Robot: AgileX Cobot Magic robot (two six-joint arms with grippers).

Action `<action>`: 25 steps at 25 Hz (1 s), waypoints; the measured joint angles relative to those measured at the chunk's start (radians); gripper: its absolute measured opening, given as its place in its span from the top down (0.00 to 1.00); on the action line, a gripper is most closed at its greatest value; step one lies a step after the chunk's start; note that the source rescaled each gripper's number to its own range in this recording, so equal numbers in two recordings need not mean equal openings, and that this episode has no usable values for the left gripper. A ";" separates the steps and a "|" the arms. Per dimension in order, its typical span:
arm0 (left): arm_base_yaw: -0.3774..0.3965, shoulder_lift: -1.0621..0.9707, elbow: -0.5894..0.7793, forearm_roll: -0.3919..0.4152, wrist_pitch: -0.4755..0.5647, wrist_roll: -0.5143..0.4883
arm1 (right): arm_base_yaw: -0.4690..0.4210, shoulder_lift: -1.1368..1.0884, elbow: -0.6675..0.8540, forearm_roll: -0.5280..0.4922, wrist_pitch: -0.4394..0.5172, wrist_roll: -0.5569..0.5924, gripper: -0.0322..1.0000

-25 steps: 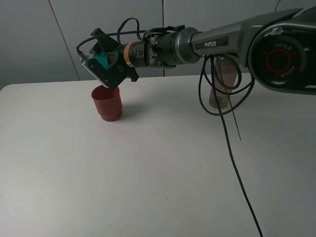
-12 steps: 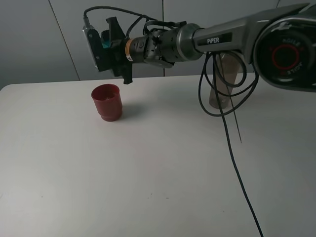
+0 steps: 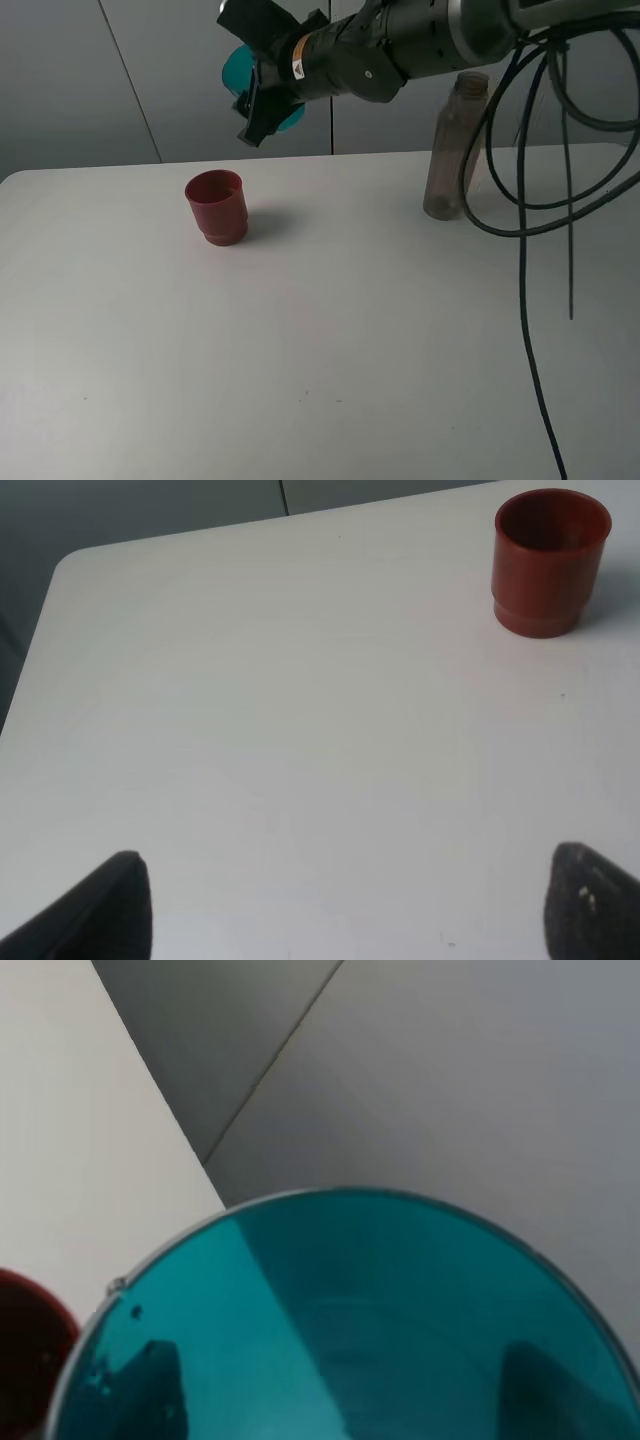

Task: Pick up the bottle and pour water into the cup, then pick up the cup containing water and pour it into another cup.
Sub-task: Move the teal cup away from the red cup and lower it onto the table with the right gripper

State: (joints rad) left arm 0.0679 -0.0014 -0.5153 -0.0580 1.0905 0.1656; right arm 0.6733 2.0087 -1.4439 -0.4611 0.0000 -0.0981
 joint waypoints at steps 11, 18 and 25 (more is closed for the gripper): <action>0.000 0.000 0.000 0.000 0.000 0.000 | -0.127 -0.273 0.566 0.145 -0.163 0.031 0.88; 0.000 0.000 0.000 0.000 0.000 0.000 | -0.236 -0.309 0.858 0.241 -0.494 0.077 0.88; 0.000 0.000 0.000 0.000 0.000 0.000 | -0.344 -0.292 1.002 0.237 -0.712 0.112 0.88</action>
State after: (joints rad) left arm 0.0679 -0.0014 -0.5153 -0.0580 1.0905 0.1656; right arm 0.3294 1.7165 -0.4417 -0.2242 -0.7116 0.0143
